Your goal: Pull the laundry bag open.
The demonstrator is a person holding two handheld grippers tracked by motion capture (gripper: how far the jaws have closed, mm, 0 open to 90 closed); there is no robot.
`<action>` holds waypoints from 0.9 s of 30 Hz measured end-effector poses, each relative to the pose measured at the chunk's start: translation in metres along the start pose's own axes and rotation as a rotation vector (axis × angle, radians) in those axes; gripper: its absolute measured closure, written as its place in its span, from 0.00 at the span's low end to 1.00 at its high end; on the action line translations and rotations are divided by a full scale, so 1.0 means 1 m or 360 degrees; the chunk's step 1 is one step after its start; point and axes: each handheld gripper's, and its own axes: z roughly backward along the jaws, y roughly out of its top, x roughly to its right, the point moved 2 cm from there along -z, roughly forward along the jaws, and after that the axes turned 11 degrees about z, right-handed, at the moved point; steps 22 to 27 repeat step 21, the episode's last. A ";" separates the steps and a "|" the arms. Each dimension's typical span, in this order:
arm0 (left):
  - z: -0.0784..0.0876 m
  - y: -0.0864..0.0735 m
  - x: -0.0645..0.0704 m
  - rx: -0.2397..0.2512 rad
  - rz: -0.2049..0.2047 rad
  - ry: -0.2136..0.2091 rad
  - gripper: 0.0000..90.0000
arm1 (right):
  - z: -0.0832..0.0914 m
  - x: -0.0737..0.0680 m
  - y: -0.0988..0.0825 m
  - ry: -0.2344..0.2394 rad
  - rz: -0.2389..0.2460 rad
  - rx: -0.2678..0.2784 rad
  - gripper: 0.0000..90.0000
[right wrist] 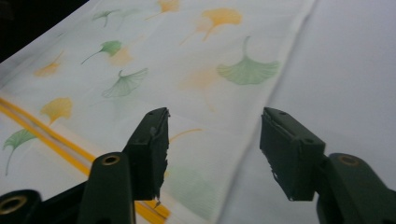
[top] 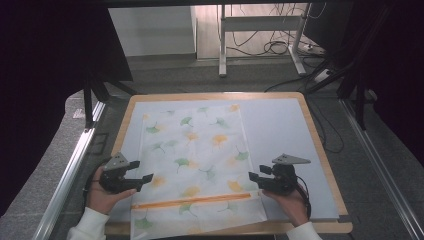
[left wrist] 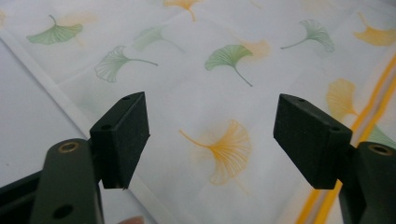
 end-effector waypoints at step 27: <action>-0.005 -0.008 -0.012 -0.0038 0.0014 0.0028 0.27 | 0.008 0.021 -0.009 -0.0069 -0.0022 0.0000 0.38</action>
